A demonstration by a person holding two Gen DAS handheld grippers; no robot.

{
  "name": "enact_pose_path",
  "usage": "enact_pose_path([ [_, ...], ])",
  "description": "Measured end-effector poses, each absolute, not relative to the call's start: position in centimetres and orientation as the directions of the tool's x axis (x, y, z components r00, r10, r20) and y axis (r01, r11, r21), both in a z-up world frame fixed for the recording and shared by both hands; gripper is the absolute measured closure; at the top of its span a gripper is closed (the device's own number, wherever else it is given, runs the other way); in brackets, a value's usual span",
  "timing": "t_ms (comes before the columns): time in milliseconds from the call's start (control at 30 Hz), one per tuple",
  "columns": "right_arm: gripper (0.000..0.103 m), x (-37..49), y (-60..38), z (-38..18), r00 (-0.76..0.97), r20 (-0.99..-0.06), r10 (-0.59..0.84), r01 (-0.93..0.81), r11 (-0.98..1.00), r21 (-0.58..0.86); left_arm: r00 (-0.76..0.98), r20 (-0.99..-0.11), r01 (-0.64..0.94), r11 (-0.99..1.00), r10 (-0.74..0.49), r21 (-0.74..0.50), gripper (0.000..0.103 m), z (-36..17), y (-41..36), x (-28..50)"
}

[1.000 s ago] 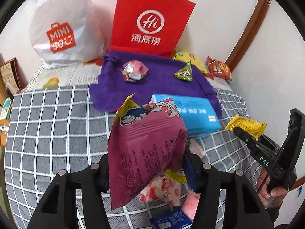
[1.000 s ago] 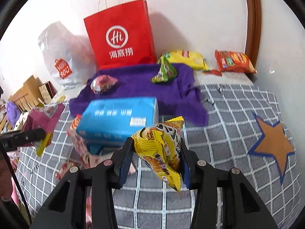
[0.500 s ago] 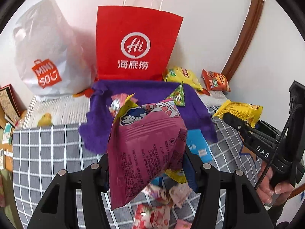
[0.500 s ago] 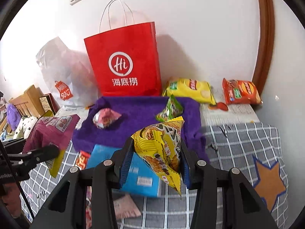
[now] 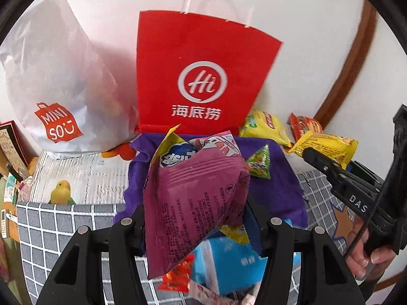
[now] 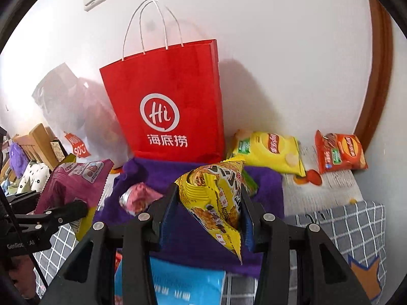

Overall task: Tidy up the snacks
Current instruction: 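Carry the yellow bag in the right tool while the left tool carries the pink bag to the towel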

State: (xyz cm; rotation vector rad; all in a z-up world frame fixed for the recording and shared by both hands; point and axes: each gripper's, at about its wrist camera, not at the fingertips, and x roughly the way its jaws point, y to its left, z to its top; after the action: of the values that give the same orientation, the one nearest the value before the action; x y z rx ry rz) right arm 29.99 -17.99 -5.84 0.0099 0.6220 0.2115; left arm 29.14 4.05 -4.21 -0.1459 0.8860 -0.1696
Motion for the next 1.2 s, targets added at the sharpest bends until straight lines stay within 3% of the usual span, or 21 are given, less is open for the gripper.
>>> enact_pose_path([
  [700,0.059,36.6,-20.4,-12.2,0.689,-0.707,0.158,-0.172,0.984,0.052,0.517,-0.824,0.052,0.97,-0.231,-0.239,0.046,-10.4,6.1,34.8],
  [1200,0.059,38.6,-20.8,-15.6,0.614,-0.785,0.089,-0.135,0.991,0.007,0.487,-0.843,0.048,0.971,-0.228,-0.235,0.046,-11.5,6.1,35.5],
])
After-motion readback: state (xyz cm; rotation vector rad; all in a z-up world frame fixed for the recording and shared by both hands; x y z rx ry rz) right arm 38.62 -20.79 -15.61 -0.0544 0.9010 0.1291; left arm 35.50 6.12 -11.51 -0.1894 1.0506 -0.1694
